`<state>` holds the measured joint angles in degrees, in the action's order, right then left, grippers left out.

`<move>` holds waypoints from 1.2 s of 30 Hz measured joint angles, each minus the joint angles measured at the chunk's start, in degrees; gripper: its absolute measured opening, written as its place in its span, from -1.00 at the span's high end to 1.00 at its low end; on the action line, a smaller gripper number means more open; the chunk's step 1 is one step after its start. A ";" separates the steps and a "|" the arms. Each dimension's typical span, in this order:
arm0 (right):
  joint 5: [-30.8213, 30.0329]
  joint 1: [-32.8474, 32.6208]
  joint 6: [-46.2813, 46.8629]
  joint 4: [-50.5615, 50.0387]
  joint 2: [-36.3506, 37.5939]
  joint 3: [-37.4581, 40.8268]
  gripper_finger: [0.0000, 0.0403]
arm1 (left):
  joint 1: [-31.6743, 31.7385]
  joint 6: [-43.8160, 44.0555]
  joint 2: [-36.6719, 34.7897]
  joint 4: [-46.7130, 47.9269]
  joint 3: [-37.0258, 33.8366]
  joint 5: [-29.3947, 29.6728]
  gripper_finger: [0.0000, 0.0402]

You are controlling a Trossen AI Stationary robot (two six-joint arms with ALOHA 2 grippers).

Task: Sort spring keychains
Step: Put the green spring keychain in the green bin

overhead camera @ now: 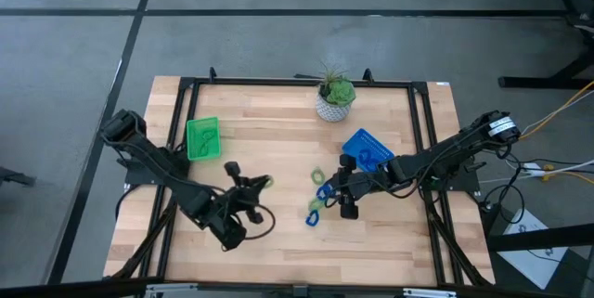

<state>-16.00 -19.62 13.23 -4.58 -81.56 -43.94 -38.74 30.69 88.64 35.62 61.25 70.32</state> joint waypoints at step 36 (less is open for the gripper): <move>-2.44 0.00 0.20 -0.02 0.00 0.00 -0.04 | 7.45 64.79 -0.08 48.62 -10.69 5.18 0.90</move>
<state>-18.44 -19.62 13.43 -4.59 -81.56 -43.94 -31.29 95.48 88.55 84.24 50.57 75.49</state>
